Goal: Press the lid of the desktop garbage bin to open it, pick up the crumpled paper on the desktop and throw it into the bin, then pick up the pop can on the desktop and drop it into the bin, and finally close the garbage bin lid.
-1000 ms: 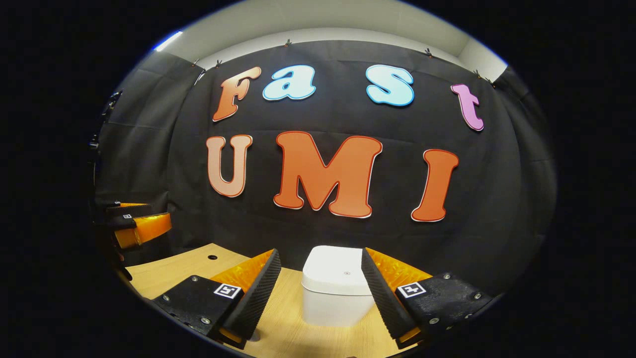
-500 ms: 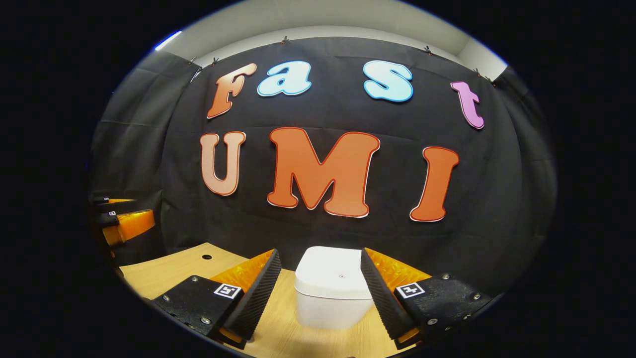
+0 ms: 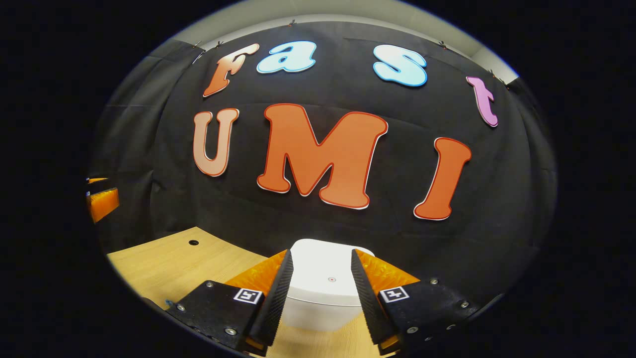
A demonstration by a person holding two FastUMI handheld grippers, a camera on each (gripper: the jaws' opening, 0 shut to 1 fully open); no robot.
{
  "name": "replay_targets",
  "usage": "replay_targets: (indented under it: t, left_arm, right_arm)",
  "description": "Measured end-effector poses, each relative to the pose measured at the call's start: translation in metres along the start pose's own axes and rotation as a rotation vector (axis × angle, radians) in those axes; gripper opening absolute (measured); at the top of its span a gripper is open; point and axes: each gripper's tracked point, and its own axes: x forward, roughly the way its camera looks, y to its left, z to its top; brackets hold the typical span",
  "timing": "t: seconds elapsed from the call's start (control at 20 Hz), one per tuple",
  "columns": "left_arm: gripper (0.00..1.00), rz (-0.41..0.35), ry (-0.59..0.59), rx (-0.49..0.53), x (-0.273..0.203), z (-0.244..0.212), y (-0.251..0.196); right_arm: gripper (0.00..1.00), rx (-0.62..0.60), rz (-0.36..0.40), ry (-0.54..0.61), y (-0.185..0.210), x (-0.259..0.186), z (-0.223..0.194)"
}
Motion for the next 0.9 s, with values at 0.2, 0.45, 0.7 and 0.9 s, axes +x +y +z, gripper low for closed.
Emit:
replay_targets:
  t: [0.2, 0.45, 0.7, 0.9]
  left_arm:
    - [0.99, 0.034, 0.030, -0.007, 0.001, -0.009, 0.004]
    - [0.99, 0.091, 0.058, 0.000, -0.005, -0.016, 0.009]
    - [0.99, 0.155, 0.089, 0.030, -0.020, -0.022, 0.017]
    - [0.99, 0.183, 0.115, 0.044, -0.028, -0.031, 0.011]
  right_arm:
    - [0.30, 0.034, 0.008, 0.039, -0.005, 0.021, -0.011]
    - [0.01, 0.076, 0.026, 0.117, -0.014, 0.046, -0.040]
    - [0.01, 0.078, 0.039, 0.186, -0.020, 0.068, -0.069]
    - [0.01, 0.077, 0.075, 0.280, -0.018, 0.072, -0.096]
